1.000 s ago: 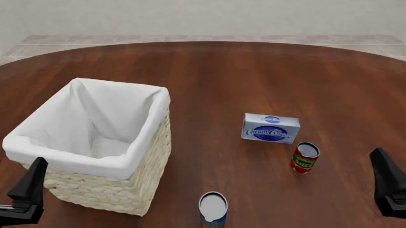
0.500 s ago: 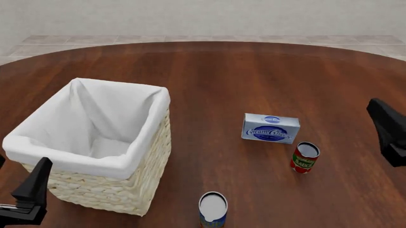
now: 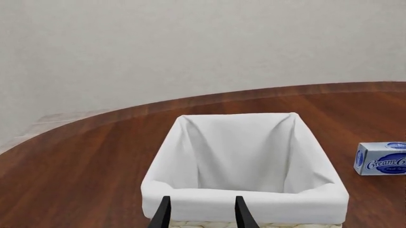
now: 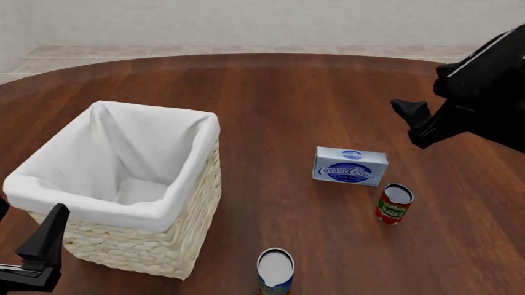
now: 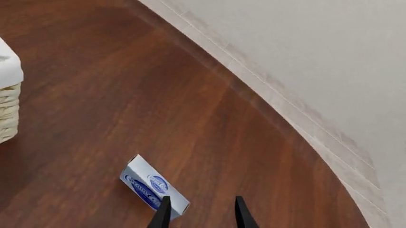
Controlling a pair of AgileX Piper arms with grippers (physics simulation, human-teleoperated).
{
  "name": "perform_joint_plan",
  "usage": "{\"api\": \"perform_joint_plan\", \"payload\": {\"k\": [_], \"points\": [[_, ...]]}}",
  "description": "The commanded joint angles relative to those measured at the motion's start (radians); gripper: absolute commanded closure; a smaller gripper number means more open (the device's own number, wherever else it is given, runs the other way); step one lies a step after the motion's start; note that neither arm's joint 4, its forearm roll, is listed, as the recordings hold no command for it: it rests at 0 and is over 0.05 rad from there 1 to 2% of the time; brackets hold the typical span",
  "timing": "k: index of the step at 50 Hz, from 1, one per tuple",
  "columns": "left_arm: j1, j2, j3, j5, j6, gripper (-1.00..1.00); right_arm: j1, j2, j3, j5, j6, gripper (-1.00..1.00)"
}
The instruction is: Pick up the cream cheese box, and put it in the basket.
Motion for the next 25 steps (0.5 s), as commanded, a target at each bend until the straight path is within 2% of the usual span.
{"api": "perform_joint_plan", "payload": {"k": [1, 2, 5, 7, 8, 9, 11, 15, 19, 20, 25], "points": [[-0.001, 0.002, 0.0, 0.001, -0.012, -1.0, 0.045, 0.22, -0.133, 0.069, -0.169, -1.0], [-0.003, 0.004, 0.0, 0.0, -0.013, -1.0, 0.046, 0.232, -0.14, 0.079, -0.17, -1.0], [-0.011, 0.011, 0.0, -0.004, -0.01, -1.0, 0.055, 0.295, -0.156, 0.102, -0.224, -1.0], [-0.014, 0.013, 0.0, -0.005, -0.009, -1.0, 0.042, 0.329, -0.146, 0.093, -0.279, -1.0], [-0.016, 0.016, 0.0, -0.007, -0.008, -1.0, 0.038, 0.347, -0.125, 0.079, -0.336, -1.0], [-0.016, 0.016, 0.0, -0.007, -0.009, -1.0, 0.038, 0.367, -0.128, 0.094, -0.347, -1.0], [-0.017, 0.017, 0.0, -0.008, -0.008, -1.0, 0.05, 0.387, -0.152, 0.115, -0.328, -1.0], [-0.016, 0.017, 0.0, -0.007, -0.011, -1.0, 0.057, 0.435, -0.16, 0.129, -0.342, -1.0], [-0.021, 0.017, 0.0, -0.008, -0.007, -1.0, 0.049, 0.476, -0.148, 0.108, -0.404, -1.0], [-0.023, 0.018, 0.0, -0.009, -0.006, -1.0, 0.044, 0.496, -0.179, 0.116, -0.386, -1.0], [-0.025, 0.017, 0.0, -0.008, -0.006, -1.0, 0.046, 0.535, -0.205, 0.125, -0.392, -1.0]]}}
